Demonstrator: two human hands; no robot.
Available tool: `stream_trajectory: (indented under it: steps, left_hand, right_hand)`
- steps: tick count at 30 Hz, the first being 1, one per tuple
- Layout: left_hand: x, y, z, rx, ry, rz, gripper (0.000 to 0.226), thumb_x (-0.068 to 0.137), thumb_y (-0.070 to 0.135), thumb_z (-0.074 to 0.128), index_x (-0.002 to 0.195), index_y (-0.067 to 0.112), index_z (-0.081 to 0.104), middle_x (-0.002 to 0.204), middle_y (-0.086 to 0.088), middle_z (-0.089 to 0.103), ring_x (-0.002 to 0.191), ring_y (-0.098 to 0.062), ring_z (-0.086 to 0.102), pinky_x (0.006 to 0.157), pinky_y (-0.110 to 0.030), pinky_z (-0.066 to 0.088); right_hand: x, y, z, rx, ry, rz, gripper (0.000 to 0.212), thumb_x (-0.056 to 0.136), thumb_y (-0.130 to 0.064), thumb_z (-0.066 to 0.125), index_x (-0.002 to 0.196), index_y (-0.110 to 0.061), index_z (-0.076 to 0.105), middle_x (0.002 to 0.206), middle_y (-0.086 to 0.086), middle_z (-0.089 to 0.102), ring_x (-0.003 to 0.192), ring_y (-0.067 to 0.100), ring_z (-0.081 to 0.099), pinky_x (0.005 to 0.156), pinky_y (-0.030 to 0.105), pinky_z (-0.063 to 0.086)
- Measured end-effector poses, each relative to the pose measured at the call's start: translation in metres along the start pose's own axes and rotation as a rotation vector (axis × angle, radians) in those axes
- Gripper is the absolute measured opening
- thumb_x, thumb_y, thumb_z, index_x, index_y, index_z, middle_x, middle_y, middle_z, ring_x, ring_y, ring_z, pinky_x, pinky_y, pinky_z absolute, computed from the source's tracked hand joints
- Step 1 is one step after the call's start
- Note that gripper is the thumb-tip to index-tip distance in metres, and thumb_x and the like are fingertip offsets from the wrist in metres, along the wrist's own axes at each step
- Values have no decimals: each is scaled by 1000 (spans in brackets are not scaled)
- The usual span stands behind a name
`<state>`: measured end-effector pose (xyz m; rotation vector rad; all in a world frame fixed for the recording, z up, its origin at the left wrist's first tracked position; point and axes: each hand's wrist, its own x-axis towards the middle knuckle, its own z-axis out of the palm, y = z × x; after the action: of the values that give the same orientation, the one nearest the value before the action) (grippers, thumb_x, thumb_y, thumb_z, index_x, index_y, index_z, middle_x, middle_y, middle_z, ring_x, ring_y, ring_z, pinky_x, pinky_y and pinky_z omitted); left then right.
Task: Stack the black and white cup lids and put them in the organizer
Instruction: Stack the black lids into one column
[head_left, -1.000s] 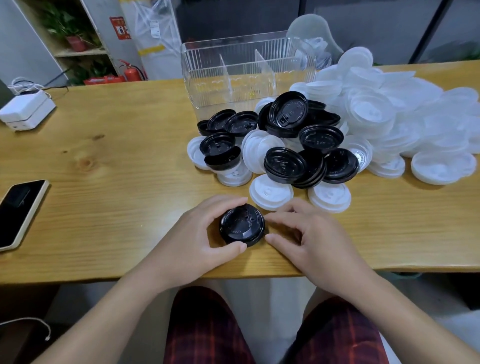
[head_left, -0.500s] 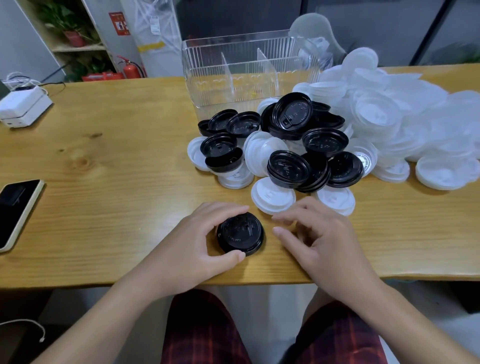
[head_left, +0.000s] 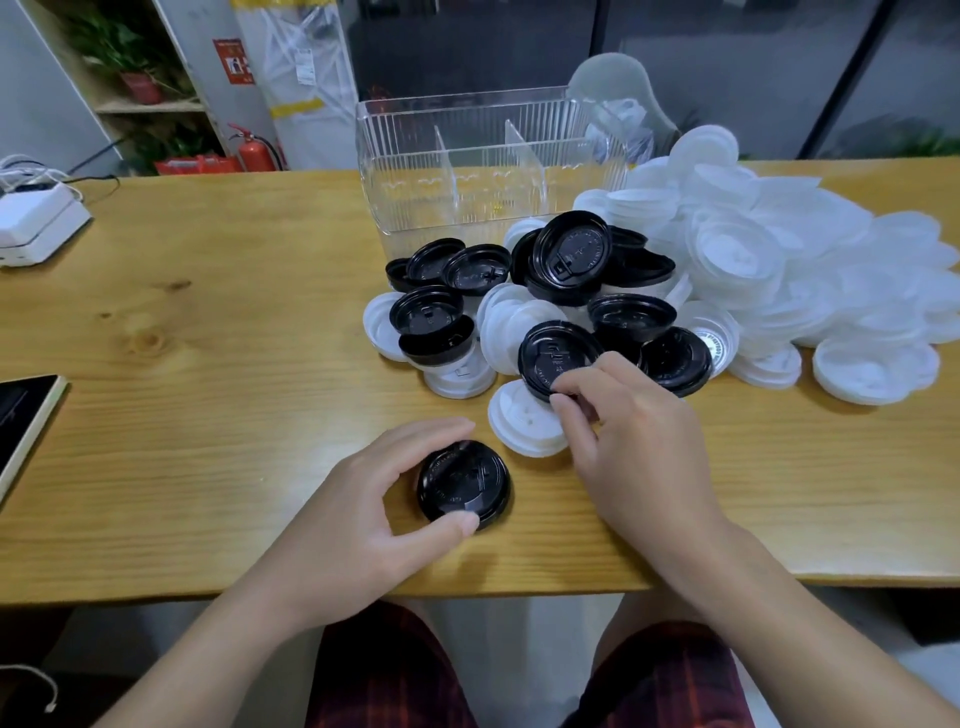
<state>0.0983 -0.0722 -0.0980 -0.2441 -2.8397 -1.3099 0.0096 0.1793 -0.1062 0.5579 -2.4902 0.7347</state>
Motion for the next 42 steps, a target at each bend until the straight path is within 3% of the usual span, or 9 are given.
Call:
stream_trajectory:
  steps: [7,12,17,23,27,30,34,39,42]
  left_hand:
    - [6,9,7,-93,113,-40,40,97,37,81,135,45,72,137,31,69,135,2,61,111,-21,44]
    - [14,21,14,-146,212,21,35,99,32,79,132,42,74,134,30,71,134,5,60,108,-10,42]
    - [34,37,18,-308,257,71,36,104,28,75,139,32,72,136,17,74,133,-13,66,110,-42,53]
    - [40,46,20,-667,161,64,37,110,29,66,144,16,66,135,-4,76,131,-22,69,111,-38,54]
    - [34,37,20,-775,112,110,57,105,36,70,157,18,56,150,-10,66,144,-35,59,123,-61,43]
    - [29,32,18,-749,105,160,52,108,27,65,159,23,54,153,-7,64,145,-35,59,120,-63,46]
    - [25,28,6,-672,218,153,54,104,15,71,156,17,54,152,0,66,140,-16,63,106,-29,56]
    - [10,7,-8,-362,272,90,54,92,19,80,143,23,63,145,2,70,141,-25,61,108,-51,49]
    - [-3,2,-7,-125,240,31,49,89,31,82,136,35,69,140,13,70,134,-19,61,109,-37,45]
  right_hand:
    - [-1,5,0,68,-55,-66,7,99,-19,69,103,-14,65,95,-8,50,67,20,54,53,45,50]
    - [-3,8,-5,162,54,-88,5,101,-17,77,105,-14,76,93,-10,54,72,10,53,60,33,47]
    - [-9,1,-6,251,186,-215,10,103,-8,75,109,-6,83,96,2,66,76,17,63,63,29,50]
    - [-20,-13,-4,435,190,-299,11,98,1,79,108,-1,83,100,8,72,87,18,70,72,29,55]
    - [-25,-16,-1,503,183,-265,11,97,1,80,107,-2,84,103,4,74,91,13,71,77,24,54]
    - [-28,-16,1,535,158,-232,11,98,-1,79,108,-2,83,106,4,75,92,6,69,81,17,50]
    - [-31,-11,1,480,126,-187,18,97,-4,81,116,-3,81,110,1,72,84,2,63,78,15,47]
    - [-26,4,0,293,139,-97,31,99,-17,80,129,-10,77,122,-3,66,98,3,63,82,27,55]
    - [-27,10,2,198,107,-67,36,102,-21,77,137,-12,73,133,-5,66,104,12,68,83,35,59]
